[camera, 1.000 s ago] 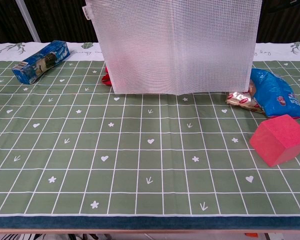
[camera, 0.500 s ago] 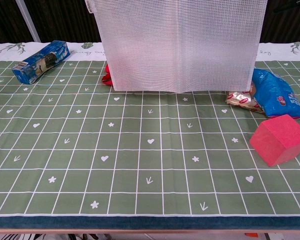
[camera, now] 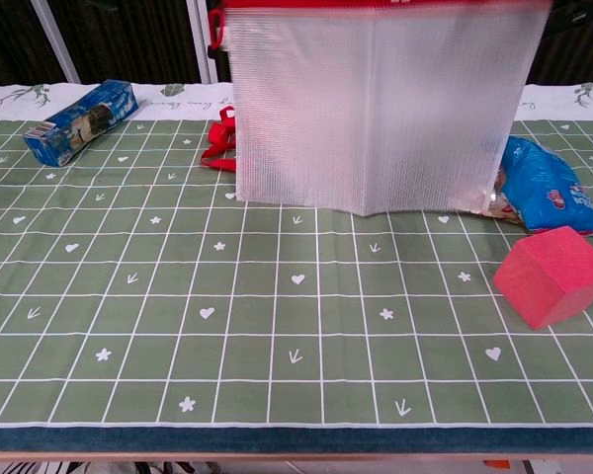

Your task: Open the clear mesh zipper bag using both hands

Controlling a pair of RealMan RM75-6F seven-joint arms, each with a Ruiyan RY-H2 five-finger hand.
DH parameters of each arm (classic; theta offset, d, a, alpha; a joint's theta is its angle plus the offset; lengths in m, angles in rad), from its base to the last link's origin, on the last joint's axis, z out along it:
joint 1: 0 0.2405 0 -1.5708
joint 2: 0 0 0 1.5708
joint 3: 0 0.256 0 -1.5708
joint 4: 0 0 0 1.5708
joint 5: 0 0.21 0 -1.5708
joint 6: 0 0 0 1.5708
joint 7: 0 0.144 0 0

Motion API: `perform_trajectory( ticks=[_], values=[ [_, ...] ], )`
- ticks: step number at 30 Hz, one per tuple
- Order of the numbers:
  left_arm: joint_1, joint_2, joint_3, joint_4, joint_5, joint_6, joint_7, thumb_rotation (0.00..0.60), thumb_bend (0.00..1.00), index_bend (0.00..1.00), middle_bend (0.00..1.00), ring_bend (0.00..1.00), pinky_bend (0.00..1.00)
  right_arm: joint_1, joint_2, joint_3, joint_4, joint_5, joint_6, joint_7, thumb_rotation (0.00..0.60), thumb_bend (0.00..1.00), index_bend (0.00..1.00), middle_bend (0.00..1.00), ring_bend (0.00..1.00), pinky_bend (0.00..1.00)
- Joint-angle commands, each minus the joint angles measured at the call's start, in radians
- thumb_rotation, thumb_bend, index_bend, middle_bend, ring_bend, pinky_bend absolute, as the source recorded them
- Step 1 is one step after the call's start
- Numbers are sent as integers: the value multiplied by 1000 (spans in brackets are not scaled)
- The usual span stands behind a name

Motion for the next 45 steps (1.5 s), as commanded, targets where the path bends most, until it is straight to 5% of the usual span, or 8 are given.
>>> perform_trajectory(
  ticks=[1, 8, 14, 18, 24, 32, 39, 45],
  values=[
    [9, 2, -2, -4, 11, -1, -18, 600, 125, 95, 40, 0, 0, 6, 31, -27, -15, 3, -45, -41, 600, 202, 0, 0, 0, 198],
    [50, 17, -6, -45, 55, 21, -77, 600, 125, 87, 36, 0, 0, 2, 51, -55, -37, -41, -27, -39, 600, 201, 0, 0, 0, 198],
    [140, 56, 24, -145, 182, 81, -154, 600, 125, 87, 28, 0, 0, -46, 83, -135, -97, -167, 23, -60, 600, 136, 0, 0, 0, 198],
    [232, 84, 74, -223, 305, 156, -203, 600, 121, 87, 10, 0, 0, -119, 108, -229, -149, -315, 49, -69, 600, 108, 0, 0, 0, 198],
    [406, 113, 196, -278, 545, 279, -289, 600, 99, 66, 0, 0, 0, -260, 109, -474, -146, -741, 127, -131, 600, 98, 0, 0, 0, 198],
    [634, 96, 381, -172, 812, 417, -379, 600, 66, 2, 0, 0, 0, -476, 85, -752, 16, -1275, 297, -107, 600, 99, 0, 0, 0, 198],
    [773, 26, 454, -28, 951, 540, -422, 600, 65, 0, 0, 0, 0, -595, 72, -852, 197, -1437, 396, -30, 600, 97, 0, 0, 0, 198],
    [870, -20, 469, 97, 1020, 641, -464, 600, 65, 0, 0, 0, 0, -648, 61, -856, 315, -1527, 480, 45, 600, 96, 0, 0, 0, 198]
  ],
)
